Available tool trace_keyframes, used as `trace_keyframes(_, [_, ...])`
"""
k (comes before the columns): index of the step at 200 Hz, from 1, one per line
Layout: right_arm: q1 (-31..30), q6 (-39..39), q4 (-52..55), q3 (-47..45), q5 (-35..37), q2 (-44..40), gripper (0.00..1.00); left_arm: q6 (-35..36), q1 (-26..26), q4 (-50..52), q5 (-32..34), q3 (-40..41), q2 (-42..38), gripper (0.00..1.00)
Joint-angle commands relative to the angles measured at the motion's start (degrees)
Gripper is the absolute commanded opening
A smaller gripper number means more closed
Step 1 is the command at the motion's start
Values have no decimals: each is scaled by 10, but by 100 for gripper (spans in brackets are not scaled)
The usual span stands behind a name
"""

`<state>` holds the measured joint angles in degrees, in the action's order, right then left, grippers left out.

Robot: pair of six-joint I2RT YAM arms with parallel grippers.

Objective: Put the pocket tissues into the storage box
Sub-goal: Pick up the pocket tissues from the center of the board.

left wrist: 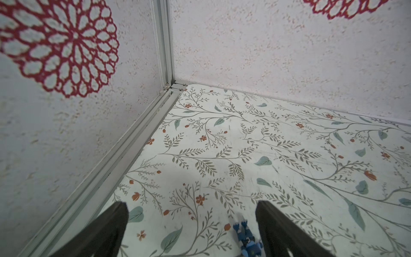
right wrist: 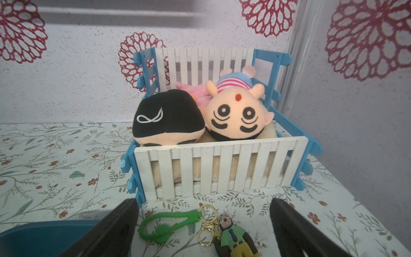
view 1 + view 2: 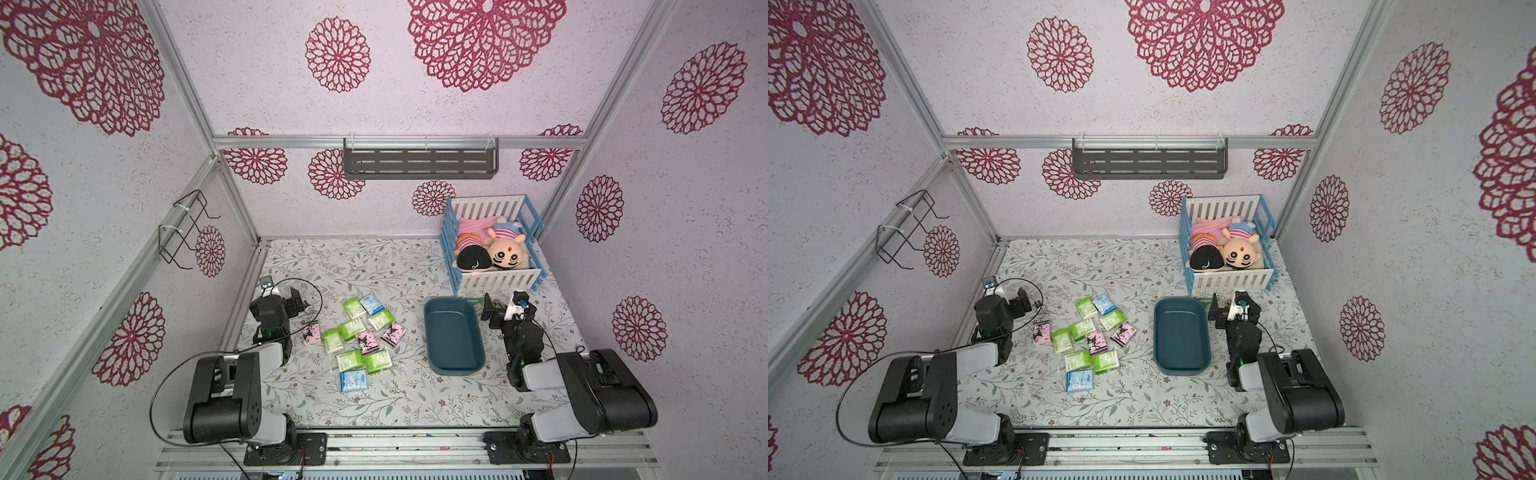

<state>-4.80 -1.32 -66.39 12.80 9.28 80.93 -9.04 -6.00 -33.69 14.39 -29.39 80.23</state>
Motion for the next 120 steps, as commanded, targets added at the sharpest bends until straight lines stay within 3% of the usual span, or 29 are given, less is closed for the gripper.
trace_keyframes(1, [-22,4,126,64,62,-98,99,-22,4,138,-18,-62,-97,97])
trace_keyframes(24, [-54,25,302,156,80,-146,99,-77,8,310,-48,-144,-151,97])
trace_keyframes(44, [-123,21,381,205,97,-160,99,-94,40,408,-67,-187,-161,97])
trace_keyframes(78, [-225,69,508,286,35,-119,99,-117,139,458,-64,-209,-168,97])
trace_keyframes(97, [-267,92,557,338,0,-68,99,-170,168,471,-62,-215,-152,97])
trace_keyframes(120, [-302,109,612,415,-59,15,99,-185,197,466,-61,-214,-141,97])
